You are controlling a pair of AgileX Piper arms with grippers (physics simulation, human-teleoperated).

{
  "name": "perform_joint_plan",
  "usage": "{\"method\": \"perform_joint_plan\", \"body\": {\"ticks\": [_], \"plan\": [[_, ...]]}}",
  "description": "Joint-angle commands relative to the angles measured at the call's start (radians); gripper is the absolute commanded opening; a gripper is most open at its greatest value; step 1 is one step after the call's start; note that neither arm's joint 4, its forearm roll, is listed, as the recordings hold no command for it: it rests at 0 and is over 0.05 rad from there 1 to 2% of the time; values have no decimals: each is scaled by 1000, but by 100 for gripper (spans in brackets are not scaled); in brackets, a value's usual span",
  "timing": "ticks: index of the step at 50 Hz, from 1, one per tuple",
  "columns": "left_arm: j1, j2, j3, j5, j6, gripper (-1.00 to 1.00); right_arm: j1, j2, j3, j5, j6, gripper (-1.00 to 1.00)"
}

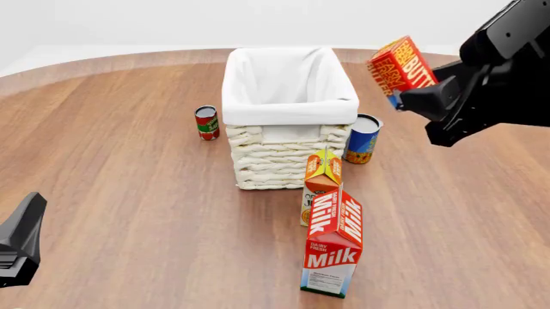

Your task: Pick up the butter and put it in the basket.

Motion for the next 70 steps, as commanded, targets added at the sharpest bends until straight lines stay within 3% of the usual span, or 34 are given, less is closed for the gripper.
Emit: {"method": "perform_joint_plan", "body": {"ticks": [1,13,62,70], "plan": [[0,0,0,0,0,100,16,20,-91,10,79,-100],[0,0,0,0,0,100,40,49,-137,-3,135,-100],[0,0,0,0,0,100,128,88,-251,-26,177,-100],[0,0,0,0,0,100,133,119,-245,-63,189,-100]]}}
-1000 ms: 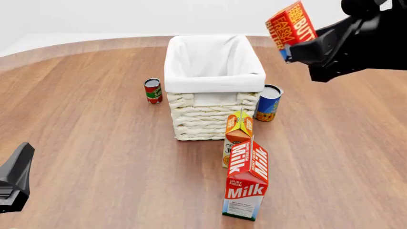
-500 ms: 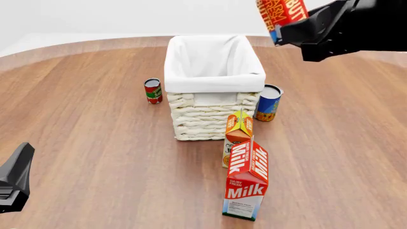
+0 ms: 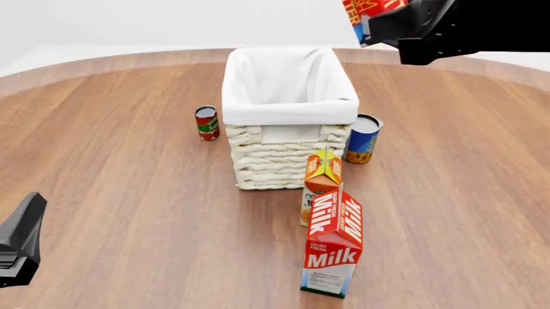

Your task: Pick up the butter and put it in the basket.

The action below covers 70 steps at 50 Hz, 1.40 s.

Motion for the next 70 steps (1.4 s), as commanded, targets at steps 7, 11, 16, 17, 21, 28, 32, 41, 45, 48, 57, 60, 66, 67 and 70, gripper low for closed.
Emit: {"method": "perform_joint_plan", "body": {"ticks": [7,11,16,17,21,28,32,41,45,48,57,60,66,67,70], "plan": [[0,0,0,0,0,100,16,46,-41,-39,35,-100],[0,0,0,0,0,100,13,57,-38,-51,35,-100],[0,0,0,0,0,100,4,90,-56,-64,34,-100],[0,0,0,0,0,100,1,96,-62,-67,32,-100],[0,0,0,0,0,100,-14,132,-80,-86,32,-100],[0,0,0,0,0,100,-30,192,-132,-99,32,-100],[0,0,0,0,0,100,-32,229,-163,-108,31,-100],[0,0,0,0,0,100,-23,304,-204,-138,21,-100],[0,0,0,0,0,100,-21,324,-220,-140,17,-100],[0,0,0,0,0,100,-21,338,-233,-138,16,-100],[0,0,0,0,0,100,-26,375,-261,-145,12,-100],[0,0,0,0,0,100,-31,399,-276,-148,8,-100],[0,0,0,0,0,100,-41,437,-315,-140,1,-100],[0,0,0,0,0,100,-43,443,-322,-138,-1,-100],[0,0,0,0,0,100,-49,463,-347,-130,-4,-100]]}}
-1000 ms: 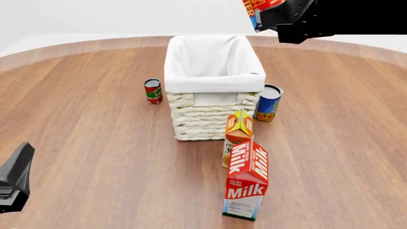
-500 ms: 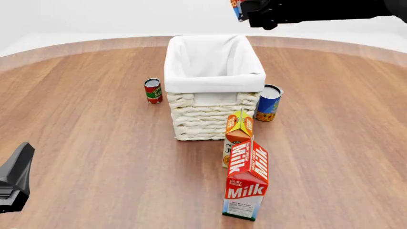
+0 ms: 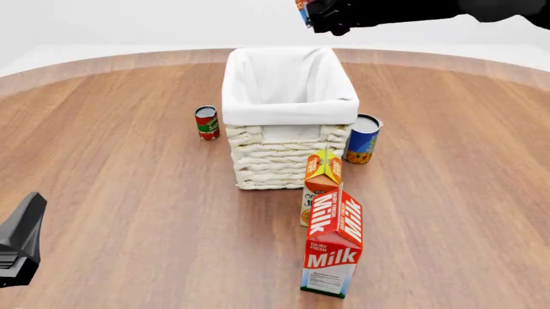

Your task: Pick up the butter and put it in the basket.

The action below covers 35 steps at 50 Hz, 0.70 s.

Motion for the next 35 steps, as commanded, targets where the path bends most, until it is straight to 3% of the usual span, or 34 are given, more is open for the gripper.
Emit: {"method": "perform_joint_plan", "body": {"ticks": [1,35], "plan": [[0,0,0,0,0,100,-16,59,-87,7,5,-100],[0,0,0,0,0,100,-43,288,-332,151,-57,-100]]}}
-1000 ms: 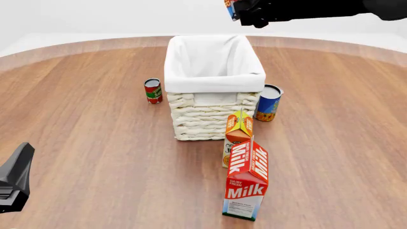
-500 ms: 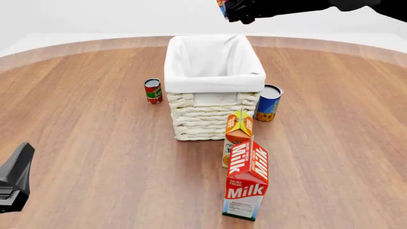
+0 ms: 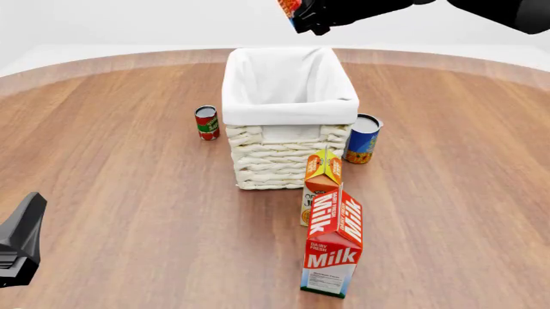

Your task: Pick up the butter and put it in the basket.

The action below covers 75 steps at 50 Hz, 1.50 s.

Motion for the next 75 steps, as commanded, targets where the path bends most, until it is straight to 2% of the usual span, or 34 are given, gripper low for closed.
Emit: {"method": "perform_joint_plan", "body": {"ticks": [1,22,58,63,66,75], "plan": [[0,0,0,0,0,100,-9,63,-94,42,-5,-100],[0,0,0,0,0,100,-18,157,-168,88,-60,-100],[0,0,0,0,0,100,-1,226,-186,119,-131,-100],[0,0,0,0,0,100,9,234,-208,144,-117,-100],[0,0,0,0,0,100,13,249,-256,175,-82,-100],[0,0,0,0,0,100,25,255,-262,180,-69,-100]]}}
